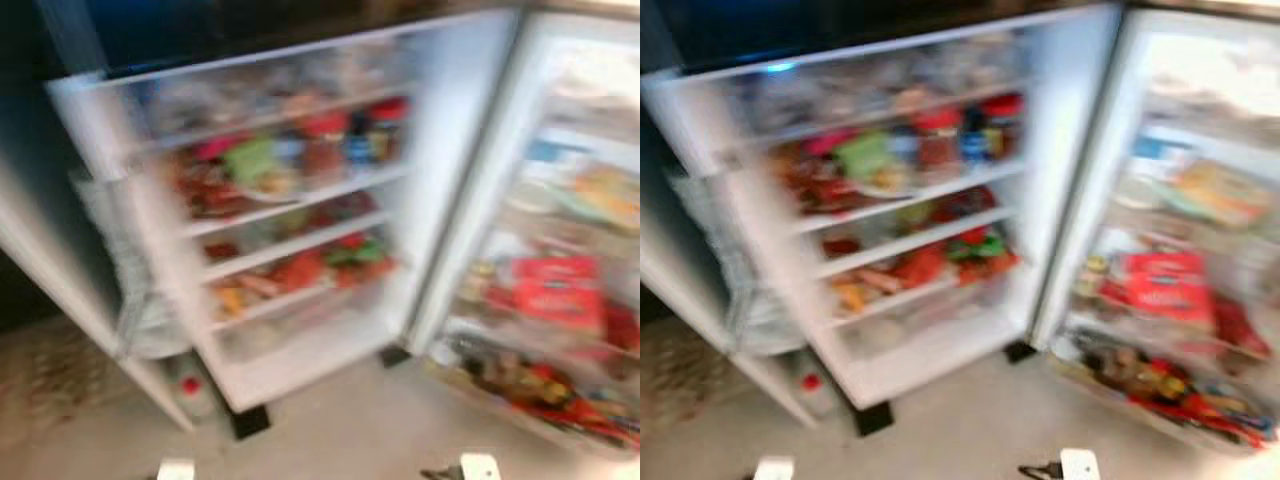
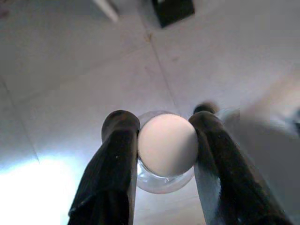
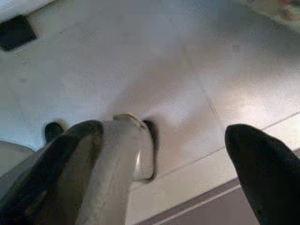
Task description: Restocking fridge
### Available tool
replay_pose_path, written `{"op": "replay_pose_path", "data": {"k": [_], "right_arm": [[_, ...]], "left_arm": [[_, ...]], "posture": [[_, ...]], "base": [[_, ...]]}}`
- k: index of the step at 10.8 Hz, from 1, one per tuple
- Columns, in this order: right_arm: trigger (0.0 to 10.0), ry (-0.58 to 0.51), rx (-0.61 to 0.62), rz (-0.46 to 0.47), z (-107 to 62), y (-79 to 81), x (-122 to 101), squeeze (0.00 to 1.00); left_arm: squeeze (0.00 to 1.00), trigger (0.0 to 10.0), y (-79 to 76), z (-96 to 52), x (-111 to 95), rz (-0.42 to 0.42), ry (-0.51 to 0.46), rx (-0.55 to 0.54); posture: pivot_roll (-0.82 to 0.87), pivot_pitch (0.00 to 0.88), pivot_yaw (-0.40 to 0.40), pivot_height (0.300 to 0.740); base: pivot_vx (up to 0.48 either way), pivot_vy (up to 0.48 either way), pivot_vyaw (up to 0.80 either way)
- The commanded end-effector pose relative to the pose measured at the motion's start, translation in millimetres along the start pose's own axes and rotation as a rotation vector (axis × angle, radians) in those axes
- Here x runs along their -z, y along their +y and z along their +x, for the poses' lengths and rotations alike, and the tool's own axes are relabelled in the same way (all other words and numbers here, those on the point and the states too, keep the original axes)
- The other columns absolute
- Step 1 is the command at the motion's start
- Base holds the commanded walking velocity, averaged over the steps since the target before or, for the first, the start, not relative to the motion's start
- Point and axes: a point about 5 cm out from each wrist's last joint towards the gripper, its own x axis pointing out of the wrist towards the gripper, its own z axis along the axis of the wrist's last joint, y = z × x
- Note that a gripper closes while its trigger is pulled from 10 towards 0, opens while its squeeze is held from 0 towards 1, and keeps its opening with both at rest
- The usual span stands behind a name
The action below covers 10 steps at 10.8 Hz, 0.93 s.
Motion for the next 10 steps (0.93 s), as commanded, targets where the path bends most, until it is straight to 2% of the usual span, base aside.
{"op": "replay_pose_path", "data": {"k": [1,3,4,9,10], "right_arm": [[10.0,0.006,0.004,-0.017,-0.2,-2.7,-0.3,0.0],[10.0,0.006,-0.023,-0.005,-0.2,-1.1,0.0,0.0],[10.0,0.001,-0.022,0.05,-0.3,-0.4,1.0,0.0],[10.0,0.002,-0.02,0.064,-0.2,-0.1,0.8,0.0],[10.0,-0.001,-0.027,0.043,-0.1,0.0,-0.2,0.0]], "left_arm": [[0.0,10.0,-1.1,-2.3,9.8,0.008,0.028,0.001],[0.0,10.0,-1.0,-2.4,10.0,0.009,0.028,0.0],[0.0,10.0,-1.0,-2.4,10.0,0.007,0.028,0.0],[0.0,10.0,-1.1,-2.2,10.2,-0.012,0.035,0.009],[0.0,10.0,-1.2,-2.2,9.8,-0.015,0.033,0.01]], "posture": [[-0.12,0.0,0.053,0.74],[-0.13,0.0,0.052,0.74],[-0.12,0.0,0.052,0.74],[-0.12,0.0,0.054,0.74],[-0.12,0.0,0.055,0.74]], "base": [[0.0,-0.334,0.8],[0.0,-0.33,0.74],[0.0,-0.311,0.0],[0.0,0.0,0.0],[0.0,0.0,0.0]]}}
